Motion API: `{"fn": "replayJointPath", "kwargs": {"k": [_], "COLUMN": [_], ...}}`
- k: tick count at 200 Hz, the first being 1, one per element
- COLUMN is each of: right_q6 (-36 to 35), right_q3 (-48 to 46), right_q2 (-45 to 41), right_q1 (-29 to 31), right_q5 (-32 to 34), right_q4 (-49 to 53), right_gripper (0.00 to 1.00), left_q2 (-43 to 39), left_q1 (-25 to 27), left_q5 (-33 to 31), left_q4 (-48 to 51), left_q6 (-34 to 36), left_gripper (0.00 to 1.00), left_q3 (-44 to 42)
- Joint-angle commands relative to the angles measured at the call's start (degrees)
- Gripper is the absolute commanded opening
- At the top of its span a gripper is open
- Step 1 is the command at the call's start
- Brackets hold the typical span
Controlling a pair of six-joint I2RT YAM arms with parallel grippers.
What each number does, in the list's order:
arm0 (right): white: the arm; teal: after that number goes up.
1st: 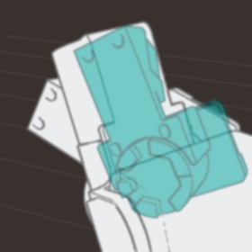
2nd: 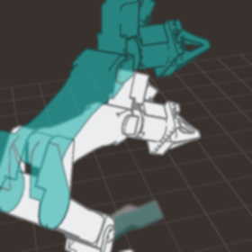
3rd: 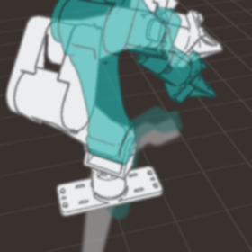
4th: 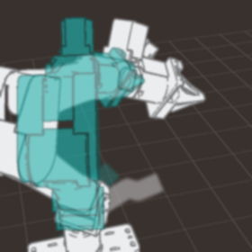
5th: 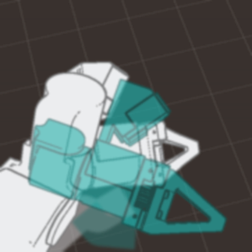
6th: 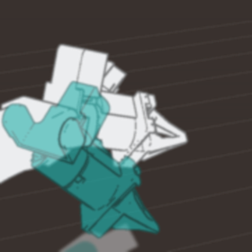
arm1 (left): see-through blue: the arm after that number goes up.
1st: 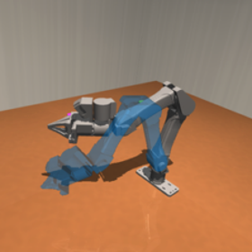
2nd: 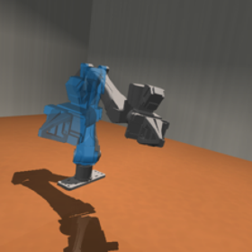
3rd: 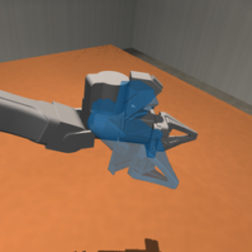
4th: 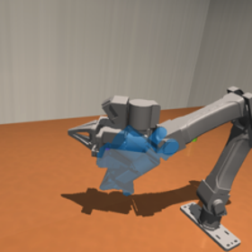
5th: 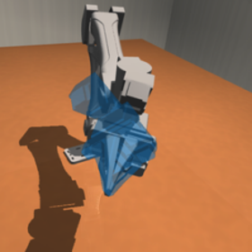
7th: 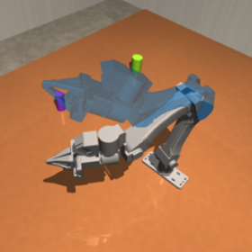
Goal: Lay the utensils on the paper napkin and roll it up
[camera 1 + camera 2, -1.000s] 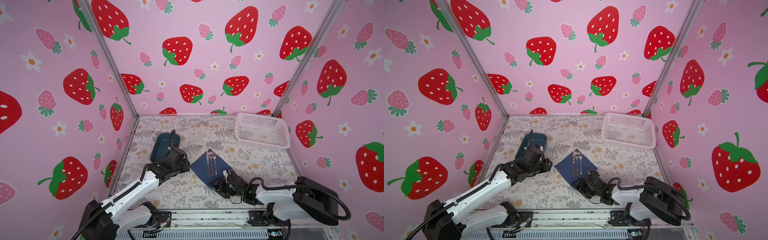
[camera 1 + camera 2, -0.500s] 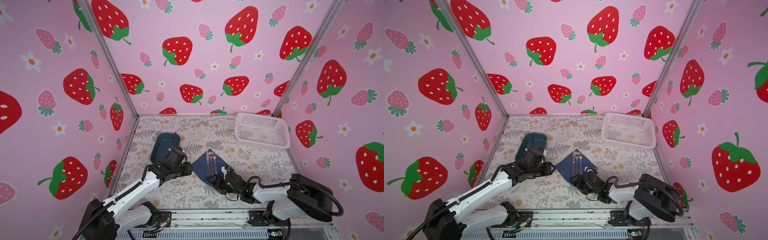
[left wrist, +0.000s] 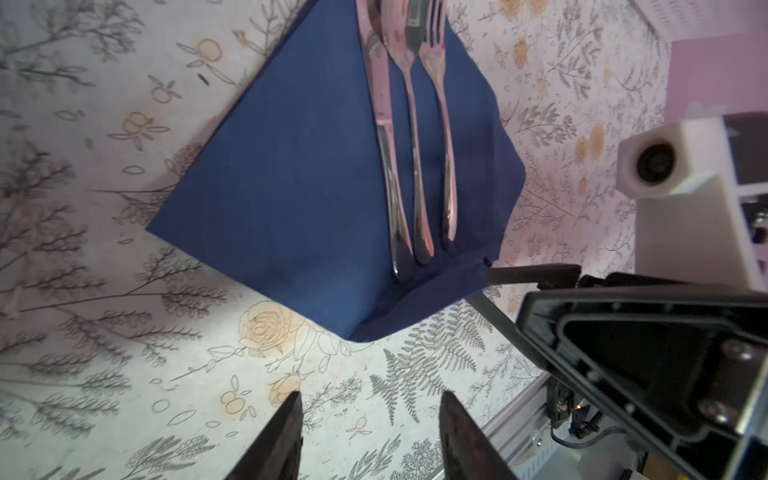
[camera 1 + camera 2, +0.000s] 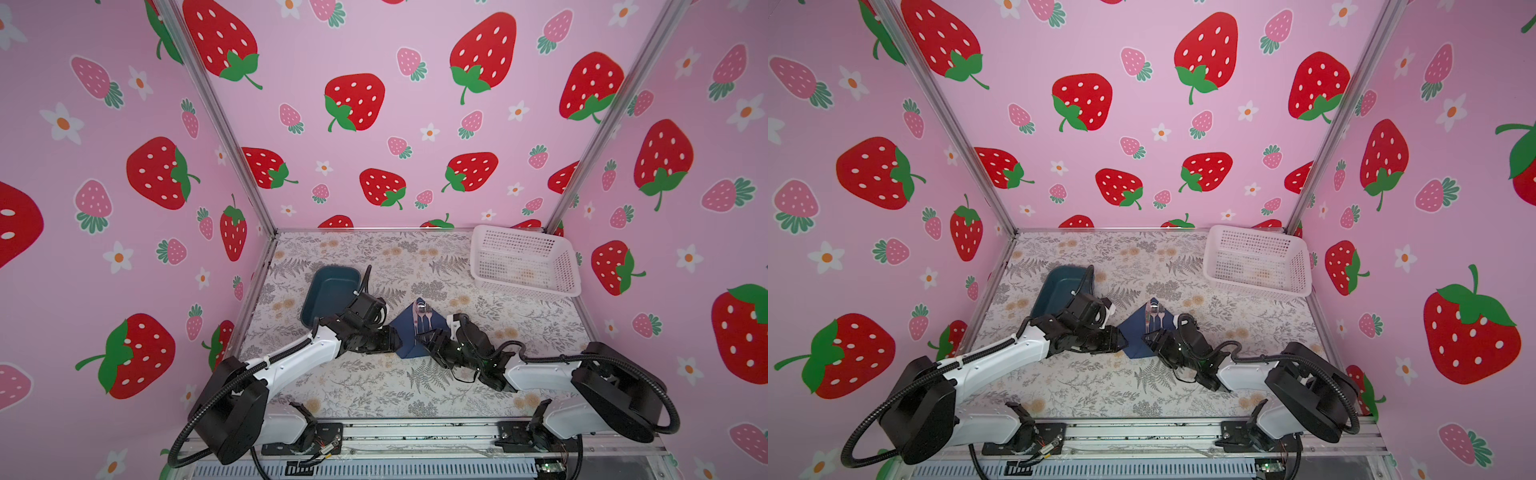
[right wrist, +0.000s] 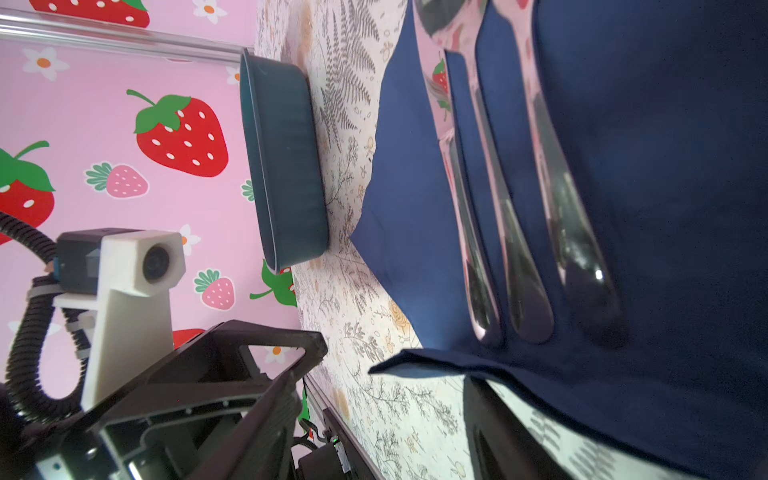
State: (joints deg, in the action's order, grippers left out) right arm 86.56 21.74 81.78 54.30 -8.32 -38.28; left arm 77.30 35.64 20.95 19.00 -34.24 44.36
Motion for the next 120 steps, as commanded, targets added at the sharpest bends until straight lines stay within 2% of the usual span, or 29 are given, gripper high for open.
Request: {"fn": "replayJointPath", "kwargs": {"k": [1,78,120], "right_q6": [-0.64,0.07,0.34], "right_q3": [-0.58,-2.24,-3.3], "right_q2": [0.71,1.44,0.8], "right_q1": [-1.27,-3.29,-3.73], "right_q5": [-1.39,-2.96,-2.69], "right_q4": [-0.57,-0.48,-0.83], "right_gripper": [0.65,0.65,0.64], "left_q2": [2.48,12.74,15.09], "left_q1": [0.38,2.06,2.33], "left_q5": [5.07,10.43,9.75], "left_q4": [-3.07,-4.24,-5.8], "left_q6": [1.88,4.08,4.79], "left_gripper": [0.54,0.54,0.49], "left_q3": [3.22,7.97,8.68]}}
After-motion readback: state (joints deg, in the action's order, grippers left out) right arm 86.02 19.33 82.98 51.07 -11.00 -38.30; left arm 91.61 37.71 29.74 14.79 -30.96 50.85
